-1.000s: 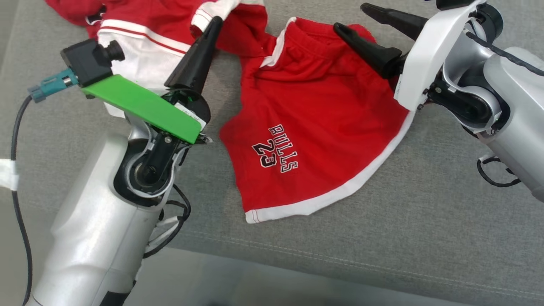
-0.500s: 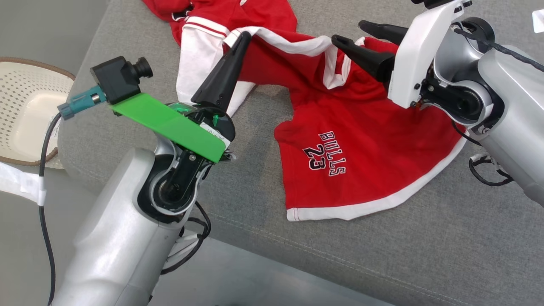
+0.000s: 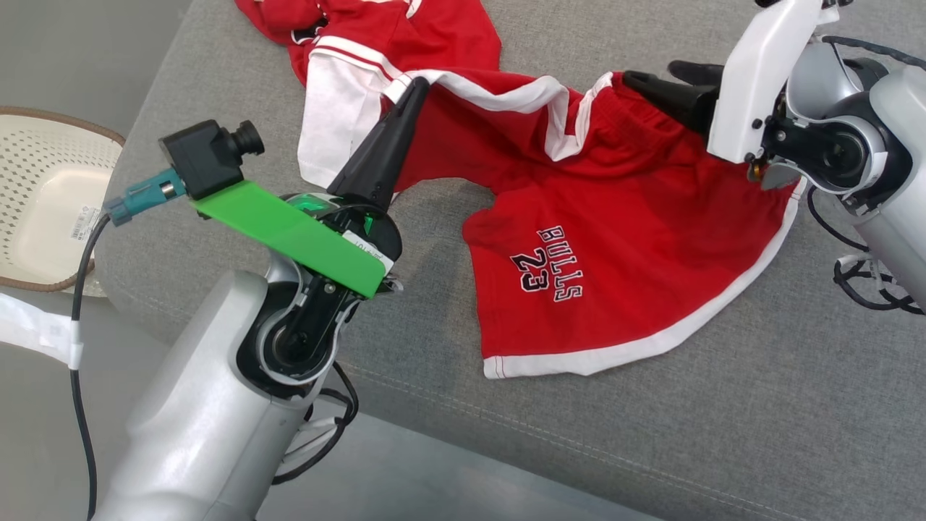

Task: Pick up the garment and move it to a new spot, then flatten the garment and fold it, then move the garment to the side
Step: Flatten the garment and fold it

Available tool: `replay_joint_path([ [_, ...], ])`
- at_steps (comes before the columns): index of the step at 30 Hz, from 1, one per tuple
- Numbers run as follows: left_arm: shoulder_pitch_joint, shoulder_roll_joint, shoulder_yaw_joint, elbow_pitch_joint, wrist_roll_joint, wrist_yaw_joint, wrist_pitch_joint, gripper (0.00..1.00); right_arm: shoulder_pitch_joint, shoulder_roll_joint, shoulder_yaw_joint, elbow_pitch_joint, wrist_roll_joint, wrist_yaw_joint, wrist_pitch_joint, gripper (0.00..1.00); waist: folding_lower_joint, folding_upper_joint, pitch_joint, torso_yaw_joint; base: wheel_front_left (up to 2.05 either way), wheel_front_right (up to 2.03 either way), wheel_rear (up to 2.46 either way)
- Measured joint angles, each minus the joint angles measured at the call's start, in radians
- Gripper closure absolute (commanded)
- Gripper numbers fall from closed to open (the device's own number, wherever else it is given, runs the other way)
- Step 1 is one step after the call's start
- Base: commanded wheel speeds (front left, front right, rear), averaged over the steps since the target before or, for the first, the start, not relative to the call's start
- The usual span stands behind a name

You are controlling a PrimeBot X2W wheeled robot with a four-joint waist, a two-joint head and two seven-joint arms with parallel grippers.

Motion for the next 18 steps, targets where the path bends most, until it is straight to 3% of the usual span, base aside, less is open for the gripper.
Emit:
replay_joint_path([
  [10, 0.003, -0.006, -0.027, -0.026, -0.004, 0.0, -0.007, 0.94, 0.019, -0.012, -0.033, 0.0, 0.037, -0.015, 0.041, 0.0, 0.0, 0.0, 0.001, 0.005, 0.0, 0.0, 0.0],
  [18, 0.005, -0.013, -0.045, -0.046, -0.03, 0.0, -0.013, 0.94, 0.019, -0.019, -0.051, 0.001, 0.037, -0.016, 0.059, 0.13, 0.0, 0.0, 0.015, 0.032, 0.0, 0.0, 0.0],
])
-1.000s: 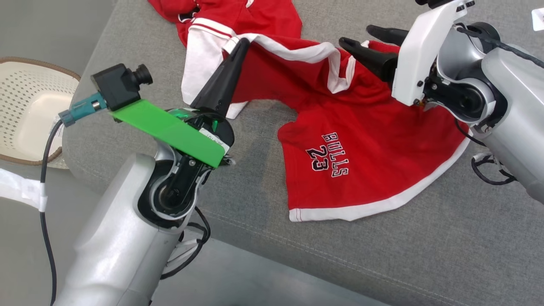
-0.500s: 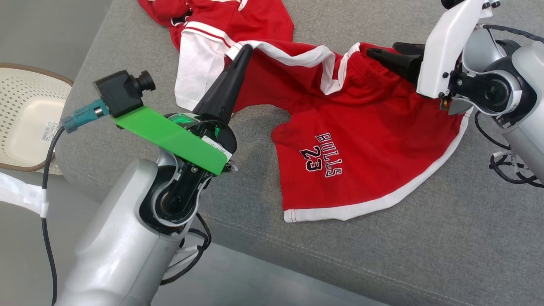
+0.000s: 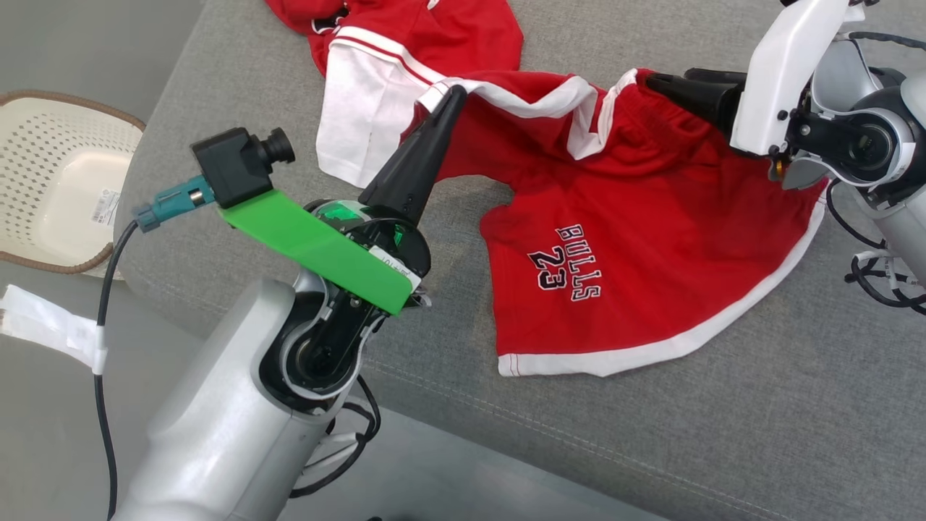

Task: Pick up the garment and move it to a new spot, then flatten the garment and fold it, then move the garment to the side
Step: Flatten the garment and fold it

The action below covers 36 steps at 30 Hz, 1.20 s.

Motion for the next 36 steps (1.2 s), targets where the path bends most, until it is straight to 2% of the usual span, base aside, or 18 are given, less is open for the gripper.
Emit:
replay_joint_path([
  [7, 0.001, -0.002, -0.01, -0.006, -0.006, 0.0, -0.013, 0.94, 0.013, 0.012, -0.003, 0.023, -0.001, 0.0, 0.018, 0.32, 0.0, 0.0, 0.005, 0.023, 0.0, 0.0, 0.0],
  [15, 0.001, -0.006, -0.025, -0.026, -0.015, 0.0, -0.018, 0.94, 0.02, 0.002, -0.025, 0.069, -0.023, 0.0, 0.04, 0.38, 0.0, 0.0, 0.012, 0.043, 0.0, 0.0, 0.0],
  [21, 0.002, -0.006, -0.038, -0.031, -0.017, 0.0, -0.025, 0.94, 0.02, 0.021, -0.032, 0.082, -0.037, 0.0, 0.047, 0.26, 0.0, 0.0001, 0.014, 0.051, 0.0, 0.0, 0.0],
  [25, 0.003, -0.007, -0.047, -0.032, -0.022, 0.0, -0.026, 0.94, 0.02, 0.038, -0.035, 0.083, -0.042, 0.0, 0.048, 0.13, 0.0, 0.0, 0.013, 0.053, 0.0, 0.0, 0.0],
  [28, 0.005, -0.006, -0.05, -0.032, -0.024, 0.0, -0.028, 0.94, 0.019, 0.053, -0.042, 0.082, -0.047, 0.0, 0.05, 0.13, -0.0001, 0.0, 0.01, 0.054, 0.0, 0.0, 0.0],
  [29, 0.005, -0.006, -0.051, -0.032, -0.024, 0.0, -0.034, 0.94, 0.019, 0.058, -0.044, 0.082, -0.048, 0.0, 0.05, 0.15, 0.0, 0.0, 0.009, 0.054, 0.0, 0.0, 0.0],
  [31, 0.005, -0.006, -0.053, -0.034, -0.024, 0.0, -0.034, 0.94, 0.019, 0.061, -0.045, 0.085, -0.05, 0.0, 0.05, 0.24, 0.0, 0.0, 0.009, 0.054, 0.0, 0.0, 0.0],
  [32, 0.005, -0.006, -0.054, -0.037, -0.024, 0.0, -0.034, 0.94, 0.019, 0.061, -0.046, 0.089, -0.056, 0.0, 0.05, 0.31, 0.0, 0.0, 0.009, 0.054, 0.0, 0.0, 0.0],
  [33, 0.005, -0.006, -0.054, -0.042, -0.024, 0.0, -0.034, 0.93, 0.018, 0.062, -0.048, 0.093, -0.06, 0.0, 0.054, 0.43, 0.0, 0.0, 0.011, 0.054, 0.0, 0.0, 0.0],
  [36, 0.005, -0.006, -0.054, -0.054, -0.025, 0.0, -0.035, 0.93, 0.016, 0.067, -0.057, 0.109, -0.067, 0.0, 0.061, 0.5, 0.0, 0.0, 0.021, 0.054, 0.0, 0.0, 0.0],
])
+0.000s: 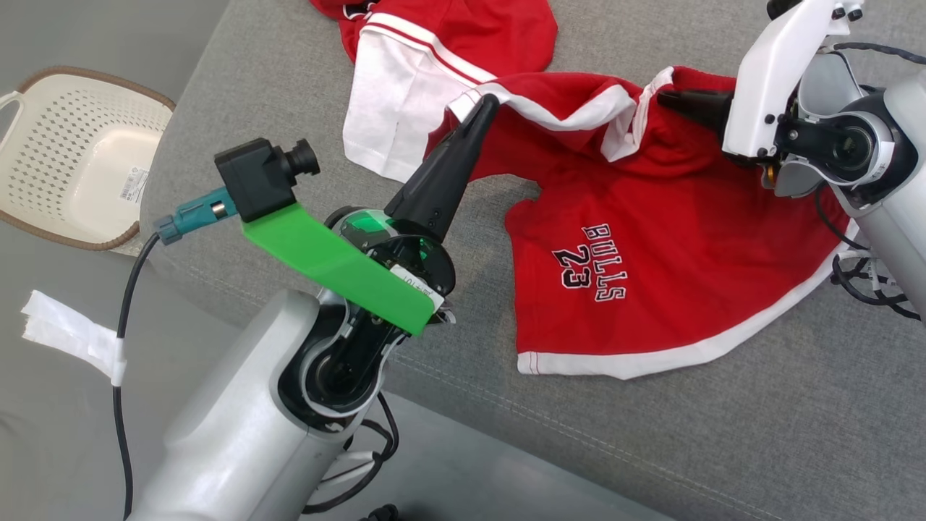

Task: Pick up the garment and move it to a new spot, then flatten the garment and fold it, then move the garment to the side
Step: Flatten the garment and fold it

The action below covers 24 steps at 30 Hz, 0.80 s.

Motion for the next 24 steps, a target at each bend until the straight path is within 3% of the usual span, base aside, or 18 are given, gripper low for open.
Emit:
replay_joint_path([
  [11, 0.0, 0.0, -0.013, -0.012, -0.007, 0.0, -0.012, 0.93, 0.0, 0.014, -0.028, 0.049, -0.038, 0.0, -0.005, 0.57, 0.0, 0.0, 0.022, 0.007, 0.0, 0.0, 0.0],
  [12, 0.0, 0.0, -0.014, -0.012, -0.007, 0.0, -0.017, 0.94, 0.0, 0.018, -0.03, 0.049, -0.043, 0.0, -0.01, 0.7, 0.0, 0.0, 0.023, 0.008, 0.0, 0.0, 0.0],
  [13, 0.0, 0.0, -0.015, -0.012, -0.007, 0.0, -0.017, 0.94, 0.0, 0.021, -0.03, 0.046, -0.047, 0.0, -0.015, 0.91, 0.0, 0.0, 0.023, 0.009, 0.0, 0.0, 0.0],
  [14, 0.0, 0.0, -0.016, -0.012, -0.007, 0.0, -0.017, 0.94, 0.0, 0.025, -0.03, 0.044, -0.052, 0.0, -0.023, 1.0, 0.0, 0.0, 0.023, 0.009, 0.0, 0.0, 0.0],
  [24, 0.01, 0.016, -0.003, 0.054, -0.013, 0.0, -0.044, 0.96, 0.002, 0.031, -0.082, 0.01, -0.049, 0.0, -0.123, 1.0, 0.0, 0.0, -0.012, 0.011, 0.0, 0.0, 0.0],
])
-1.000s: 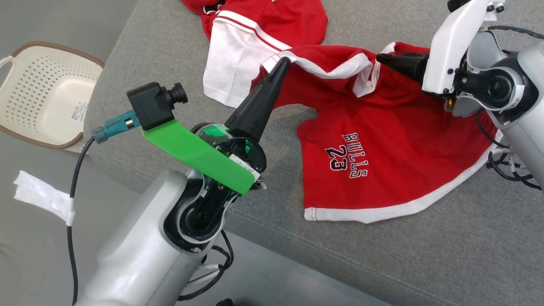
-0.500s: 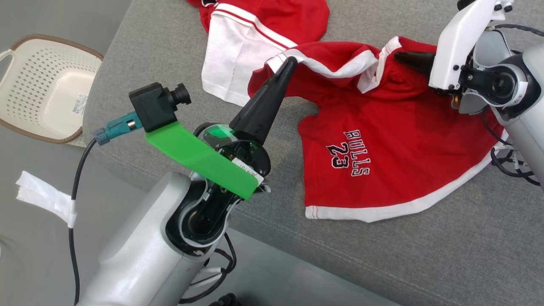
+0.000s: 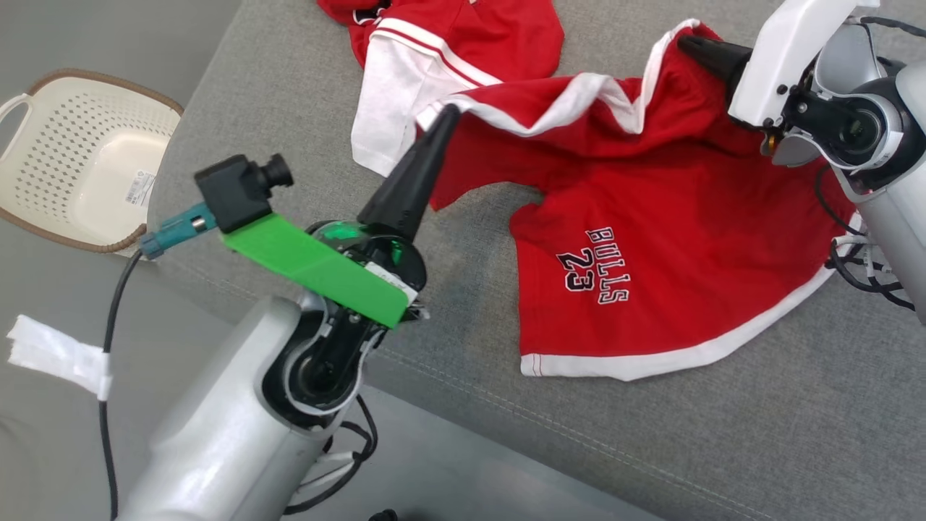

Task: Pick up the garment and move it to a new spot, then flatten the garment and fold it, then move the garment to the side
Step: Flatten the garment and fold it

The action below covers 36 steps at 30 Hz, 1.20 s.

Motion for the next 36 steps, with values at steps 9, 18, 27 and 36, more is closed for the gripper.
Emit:
replay_joint_path([
  [9, 0.05, 0.039, 0.052, 0.003, -0.031, 0.0, -0.036, 0.94, 0.086, 0.008, -0.07, -0.055, 0.046, 0.0, -0.086, 1.0, 0.0, 0.0, -0.026, -0.07, 0.0, 0.0, 0.0],
  [18, 0.151, 0.058, 0.021, -0.016, -0.01, 0.0, -0.054, 0.93, 0.173, -0.01, -0.137, -0.097, 0.075, 0.001, -0.19, 1.0, 0.0, 0.0, -0.037, -0.145, 0.0, 0.0, 0.0],
  [27, 0.244, 0.048, -0.02, 0.017, 0.01, 0.0, -0.07, 0.93, 0.298, -0.007, -0.173, -0.11, 0.107, 0.015, -0.271, 1.0, 0.0, 0.0, -0.048, -0.184, 0.0, 0.0, 0.0],
  [36, 0.311, 0.043, -0.03, 0.024, 0.015, 0.0, -0.073, 0.93, 0.413, -0.006, -0.206, -0.116, 0.14, 0.038, -0.341, 1.0, 0.0, 0.0, -0.082, -0.208, 0.0, 0.0, 0.0],
])
